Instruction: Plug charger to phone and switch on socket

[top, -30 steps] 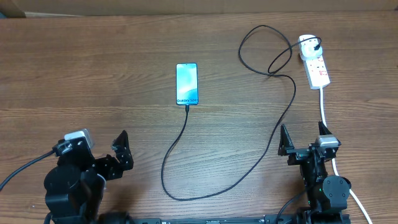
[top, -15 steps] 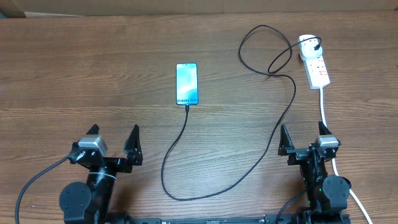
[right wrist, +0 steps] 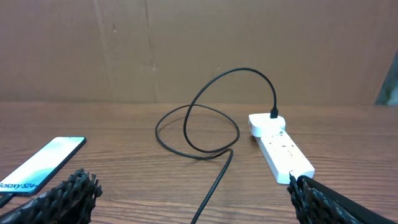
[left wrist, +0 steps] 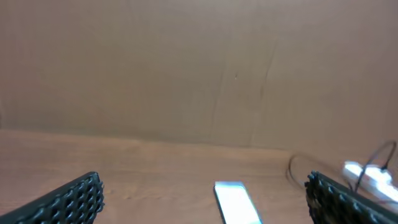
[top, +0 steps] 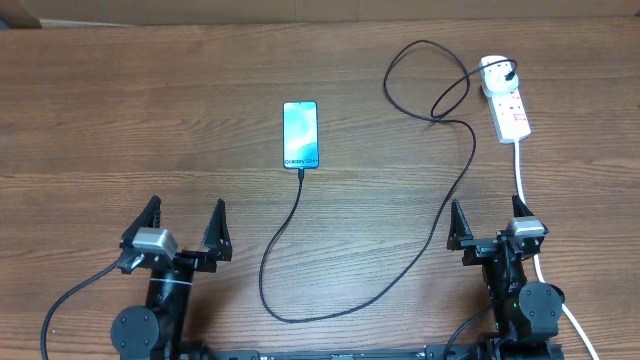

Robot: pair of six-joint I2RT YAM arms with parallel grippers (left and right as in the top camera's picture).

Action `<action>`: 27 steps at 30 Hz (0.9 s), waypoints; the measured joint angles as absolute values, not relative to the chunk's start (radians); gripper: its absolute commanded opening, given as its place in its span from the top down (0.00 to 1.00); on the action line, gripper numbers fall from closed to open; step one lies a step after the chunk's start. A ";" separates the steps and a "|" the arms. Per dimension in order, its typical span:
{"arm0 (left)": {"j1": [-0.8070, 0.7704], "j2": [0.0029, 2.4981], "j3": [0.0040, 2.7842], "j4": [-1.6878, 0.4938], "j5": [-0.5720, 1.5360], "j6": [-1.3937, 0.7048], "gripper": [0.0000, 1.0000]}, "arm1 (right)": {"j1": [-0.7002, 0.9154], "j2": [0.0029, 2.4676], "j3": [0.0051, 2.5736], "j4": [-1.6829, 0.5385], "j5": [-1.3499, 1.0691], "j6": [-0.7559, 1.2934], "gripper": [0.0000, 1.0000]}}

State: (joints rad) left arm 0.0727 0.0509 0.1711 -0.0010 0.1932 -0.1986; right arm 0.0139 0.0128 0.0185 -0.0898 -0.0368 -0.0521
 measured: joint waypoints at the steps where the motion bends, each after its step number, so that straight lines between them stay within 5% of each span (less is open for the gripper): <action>1: 0.073 0.040 0.157 0.022 0.192 -0.199 0.00 | 0.014 0.013 0.019 -0.089 -0.037 -0.052 0.00; 12: 0.073 0.017 0.022 0.202 0.183 -0.203 0.00 | 0.014 0.013 0.019 -0.090 -0.037 -0.052 0.00; 27: 0.073 0.015 0.009 0.064 0.066 -0.162 0.00 | 0.014 0.013 0.019 -0.089 -0.037 -0.052 0.00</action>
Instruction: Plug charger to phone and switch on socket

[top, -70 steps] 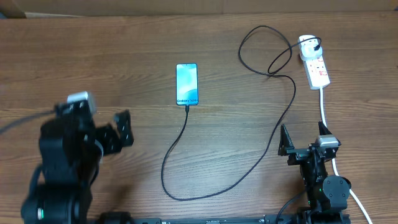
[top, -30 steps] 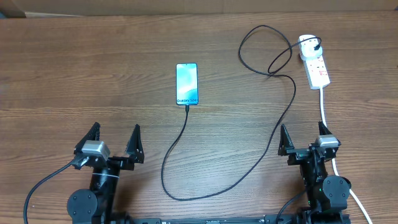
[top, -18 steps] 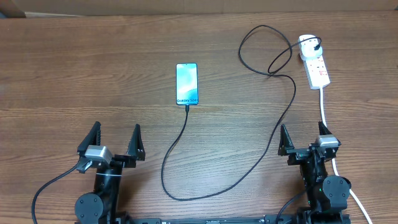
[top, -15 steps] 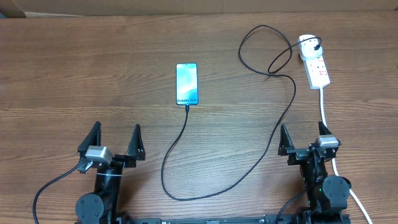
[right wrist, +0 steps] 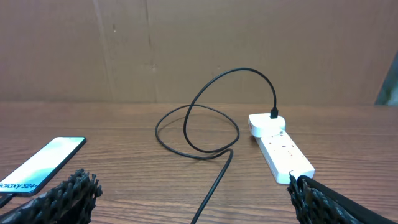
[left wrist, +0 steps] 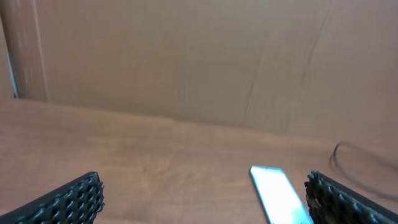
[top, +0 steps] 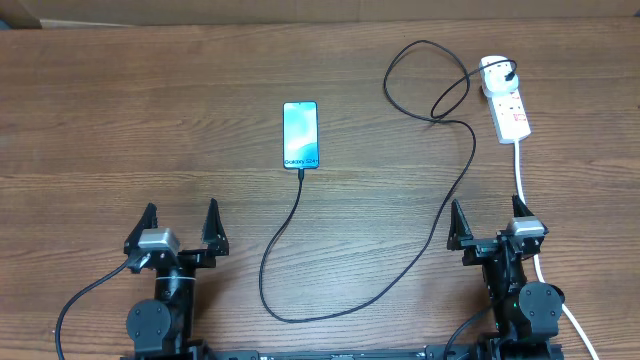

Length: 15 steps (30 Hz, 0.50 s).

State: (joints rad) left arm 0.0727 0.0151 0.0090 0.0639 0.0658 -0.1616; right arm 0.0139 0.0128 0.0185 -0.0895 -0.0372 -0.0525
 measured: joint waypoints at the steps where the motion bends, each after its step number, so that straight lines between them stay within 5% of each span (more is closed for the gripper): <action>1: 0.073 0.015 0.009 0.041 0.066 -0.151 0.01 | 0.014 0.013 0.019 -0.089 -0.037 -0.052 0.00; 15: 0.073 0.015 0.009 -0.071 0.070 -0.050 0.01 | 0.014 0.013 0.019 -0.090 -0.037 -0.052 0.00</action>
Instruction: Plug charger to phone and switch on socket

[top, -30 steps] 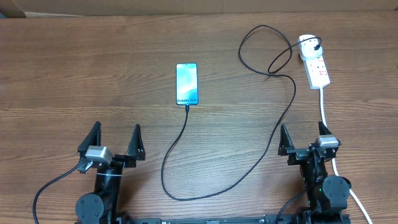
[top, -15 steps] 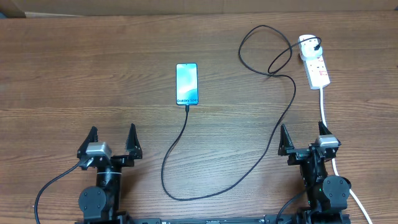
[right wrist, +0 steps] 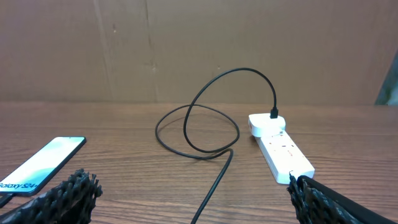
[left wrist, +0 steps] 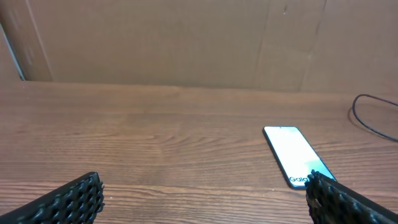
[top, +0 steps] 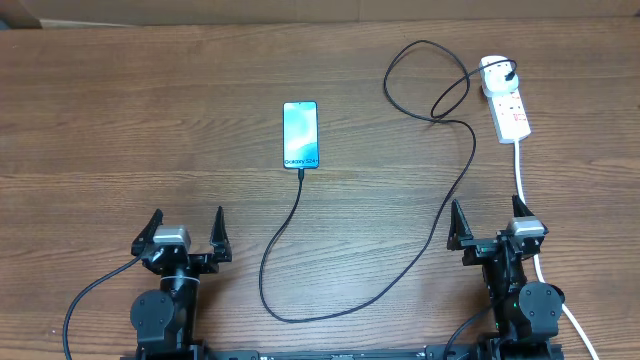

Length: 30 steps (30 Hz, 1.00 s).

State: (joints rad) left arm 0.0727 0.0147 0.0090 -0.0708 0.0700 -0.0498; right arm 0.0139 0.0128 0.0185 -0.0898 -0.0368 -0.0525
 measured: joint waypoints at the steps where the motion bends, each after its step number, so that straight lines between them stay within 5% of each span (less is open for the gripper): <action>1: 0.073 0.015 0.009 -0.071 0.070 -0.048 0.00 | 0.014 0.013 0.019 -0.090 -0.037 -0.053 0.00; 30: 0.073 0.015 0.009 -0.076 0.029 -0.041 0.00 | 0.014 0.013 0.019 -0.090 -0.037 -0.052 0.00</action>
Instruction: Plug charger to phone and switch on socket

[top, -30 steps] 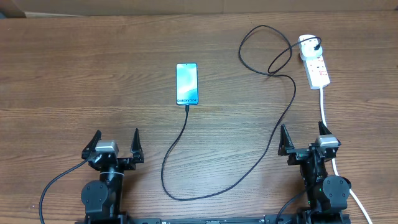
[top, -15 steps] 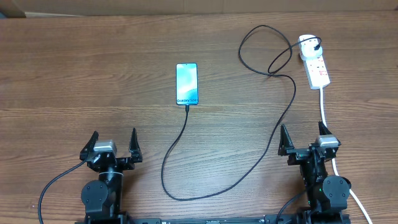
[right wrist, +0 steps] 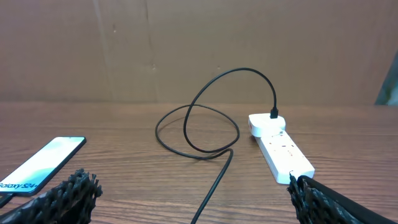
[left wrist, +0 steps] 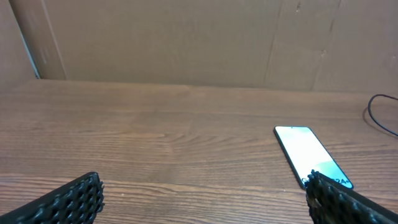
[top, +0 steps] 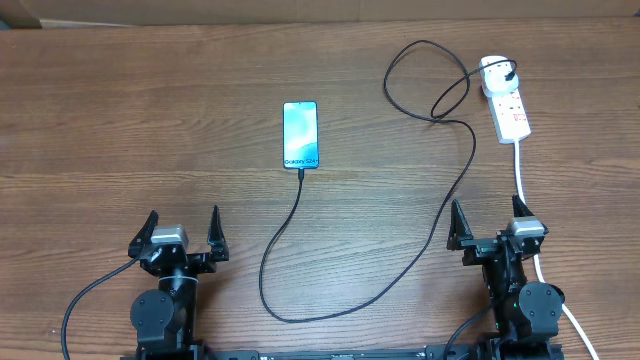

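Note:
The phone (top: 301,134) lies screen-up and lit at mid table, also seen as the phone (left wrist: 313,156) and the phone (right wrist: 41,164). A black cable (top: 290,255) runs from its near end in a long loop to the white socket strip (top: 506,97) at the far right, where its plug sits; the strip (right wrist: 280,148) shows the same. My left gripper (top: 182,238) stands open at the near left edge, its fingertips (left wrist: 68,199) wide apart over bare wood. My right gripper (top: 489,224) stands open at the near right, nothing between its fingers.
The strip's white lead (top: 525,180) runs down the right side past the right arm. A brown cardboard wall (left wrist: 186,37) stands behind the table's far edge. The wooden table (top: 120,120) stretches bare on the left half.
My left gripper has turned slightly, so the phone sits a little farther right in its view. The right arm, phone, cable and strip are unchanged.
My left gripper stood open at the near left, angled outward and tilted up toward the wall. It then sat lower and squarer to the table. Now it faces straight ahead with the phone in view. The right arm stayed still throughout.

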Robot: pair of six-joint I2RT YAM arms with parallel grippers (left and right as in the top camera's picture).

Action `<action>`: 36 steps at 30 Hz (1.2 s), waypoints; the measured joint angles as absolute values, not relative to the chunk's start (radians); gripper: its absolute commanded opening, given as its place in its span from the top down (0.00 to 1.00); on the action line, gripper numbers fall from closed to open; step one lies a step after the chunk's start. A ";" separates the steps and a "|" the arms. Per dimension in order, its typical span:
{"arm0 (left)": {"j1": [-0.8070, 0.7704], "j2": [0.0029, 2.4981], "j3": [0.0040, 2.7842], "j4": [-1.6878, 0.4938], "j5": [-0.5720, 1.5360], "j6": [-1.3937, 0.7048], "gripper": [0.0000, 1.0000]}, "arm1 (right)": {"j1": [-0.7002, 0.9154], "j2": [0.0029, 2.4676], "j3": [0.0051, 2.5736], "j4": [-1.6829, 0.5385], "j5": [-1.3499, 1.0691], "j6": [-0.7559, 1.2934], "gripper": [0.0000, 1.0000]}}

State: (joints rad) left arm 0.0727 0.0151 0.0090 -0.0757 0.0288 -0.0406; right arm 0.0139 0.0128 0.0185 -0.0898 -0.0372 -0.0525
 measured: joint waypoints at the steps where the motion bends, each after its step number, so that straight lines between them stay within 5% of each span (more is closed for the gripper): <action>1: 0.073 0.015 0.009 -0.076 0.029 -0.036 0.00 | 0.014 0.013 0.019 -0.090 -0.037 -0.052 0.00; 36: 0.073 0.015 0.009 -0.076 0.025 -0.082 0.00 | 0.014 0.013 0.019 -0.090 -0.037 -0.052 0.00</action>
